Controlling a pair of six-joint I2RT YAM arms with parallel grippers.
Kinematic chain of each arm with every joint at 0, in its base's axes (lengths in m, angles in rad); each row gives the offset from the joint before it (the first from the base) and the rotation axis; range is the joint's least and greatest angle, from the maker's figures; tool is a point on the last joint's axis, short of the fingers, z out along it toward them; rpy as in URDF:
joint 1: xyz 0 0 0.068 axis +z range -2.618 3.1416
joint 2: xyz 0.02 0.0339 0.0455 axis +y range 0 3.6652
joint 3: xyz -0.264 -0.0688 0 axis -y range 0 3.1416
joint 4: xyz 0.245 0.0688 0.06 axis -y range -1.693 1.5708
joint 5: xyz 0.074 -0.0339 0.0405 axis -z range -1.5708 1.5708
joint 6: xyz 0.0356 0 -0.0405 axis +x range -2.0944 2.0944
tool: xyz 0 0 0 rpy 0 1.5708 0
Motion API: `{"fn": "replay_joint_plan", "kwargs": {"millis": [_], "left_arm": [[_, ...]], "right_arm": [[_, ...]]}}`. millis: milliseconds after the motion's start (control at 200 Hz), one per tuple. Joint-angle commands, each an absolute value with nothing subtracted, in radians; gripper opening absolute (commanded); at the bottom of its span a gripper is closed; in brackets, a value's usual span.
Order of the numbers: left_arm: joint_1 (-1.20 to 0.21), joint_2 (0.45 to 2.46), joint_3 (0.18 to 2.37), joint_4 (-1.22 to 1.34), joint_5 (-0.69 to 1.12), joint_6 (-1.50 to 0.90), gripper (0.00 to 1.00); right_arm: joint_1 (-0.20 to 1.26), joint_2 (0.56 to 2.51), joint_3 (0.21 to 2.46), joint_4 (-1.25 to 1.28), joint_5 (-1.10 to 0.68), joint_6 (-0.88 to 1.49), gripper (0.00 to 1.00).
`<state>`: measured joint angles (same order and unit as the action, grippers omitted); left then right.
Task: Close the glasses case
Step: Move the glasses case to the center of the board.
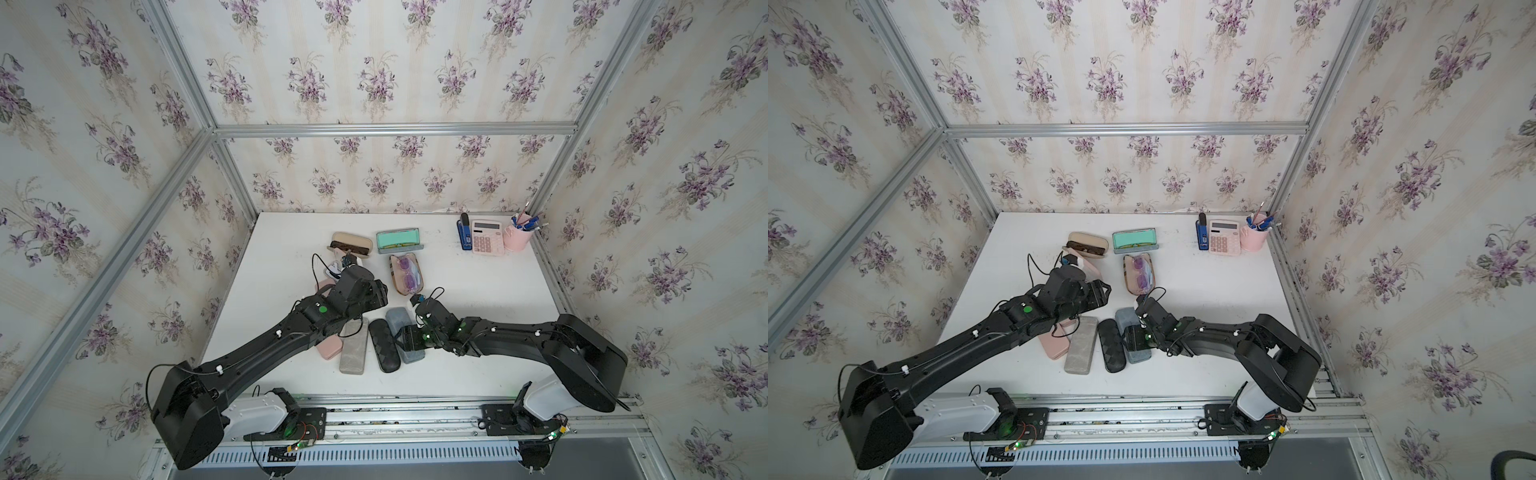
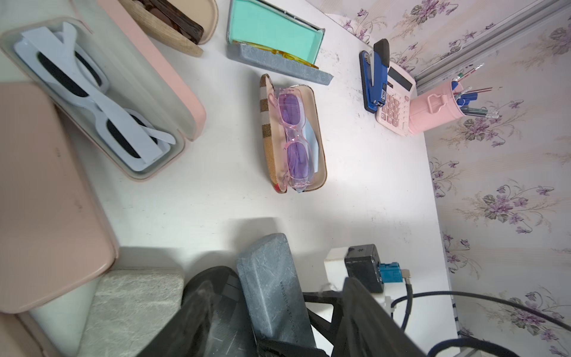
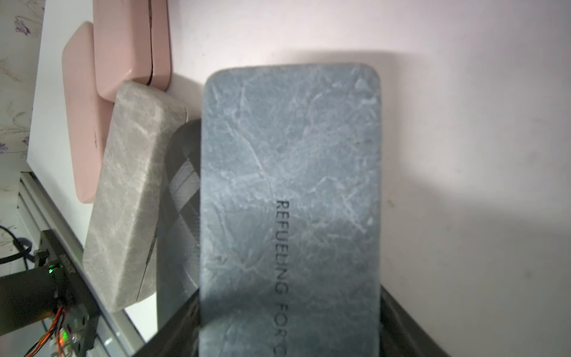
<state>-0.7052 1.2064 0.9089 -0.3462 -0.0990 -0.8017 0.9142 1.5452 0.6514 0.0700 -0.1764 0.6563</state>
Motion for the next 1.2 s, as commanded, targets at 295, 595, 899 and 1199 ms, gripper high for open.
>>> {"fn": "replay_joint_plan", "kwargs": {"millis": [295,595,899,1199], "left_arm": [[-0.707,1.243,0.916,-0.362,-0.074,-0.739,0.69],[-0.675,1.506,1.086,-0.369,0.028,-0.695,0.66],[-0.583,1.789,1.303,-0.364,0.123,-0.674,0.31],[-0.511,1.941,1.388,-0.415,0.109,-0.707,0.16]], "right_arm": [[0.871,1.399,0.722,-0.172,-0.086,0.638,0.87],[0.583,1.352,0.838,-0.234,-0.149,0.443,0.87],[0.343,1.555,0.882,0.073,-0.452,0.364,0.81],[0.261,1.769,0.938,0.276,-0.638,0.415,0.70]]}}
